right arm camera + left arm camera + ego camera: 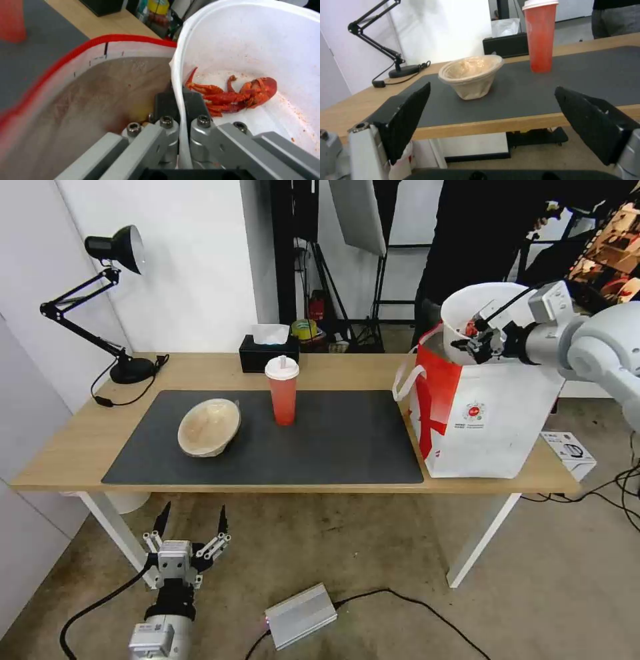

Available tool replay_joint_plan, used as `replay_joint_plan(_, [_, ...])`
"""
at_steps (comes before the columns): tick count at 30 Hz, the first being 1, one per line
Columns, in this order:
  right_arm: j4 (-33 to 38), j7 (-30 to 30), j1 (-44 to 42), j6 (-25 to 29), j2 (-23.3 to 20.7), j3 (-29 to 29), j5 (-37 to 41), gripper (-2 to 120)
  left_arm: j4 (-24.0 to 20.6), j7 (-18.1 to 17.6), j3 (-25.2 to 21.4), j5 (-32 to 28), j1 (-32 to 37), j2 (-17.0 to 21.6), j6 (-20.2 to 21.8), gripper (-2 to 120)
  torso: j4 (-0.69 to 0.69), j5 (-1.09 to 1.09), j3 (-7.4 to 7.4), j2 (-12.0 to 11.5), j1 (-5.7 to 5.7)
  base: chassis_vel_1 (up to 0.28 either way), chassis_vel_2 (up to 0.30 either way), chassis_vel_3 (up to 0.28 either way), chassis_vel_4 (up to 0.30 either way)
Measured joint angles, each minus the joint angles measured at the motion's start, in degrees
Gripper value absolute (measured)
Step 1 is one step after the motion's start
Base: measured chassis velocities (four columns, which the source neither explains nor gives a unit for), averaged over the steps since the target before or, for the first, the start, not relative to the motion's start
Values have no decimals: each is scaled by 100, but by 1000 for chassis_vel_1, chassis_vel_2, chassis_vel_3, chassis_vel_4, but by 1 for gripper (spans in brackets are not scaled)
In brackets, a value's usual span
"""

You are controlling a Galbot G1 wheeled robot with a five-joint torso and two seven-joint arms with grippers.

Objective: Pick up the trash from the table and place it into the takeout bag.

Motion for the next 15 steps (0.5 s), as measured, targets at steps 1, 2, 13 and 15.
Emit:
replay_joint_plan(1, [29,0,3,0,-23,14,24,0,-5,0,7,0,2,-2,0,100,0,0,0,0,0,0,0,0,0])
replay_joint_plan(2, [54,0,4,0,-43,20,40,0,-11,1,10,1,3,-3,0,100,0,0,0,0,0,0,0,0,0])
replay_joint_plan(13, [257,3,-22,-1,-173,108,152,0,-71,4,21,9,35,-6,-2,100,0,0,0,0,0,0,0,0,0])
replay_joint_plan(15, [276,5,-22,0,-183,114,163,0,-74,5,28,11,38,-11,-2,100,0,0,0,0,0,0,0,0,0])
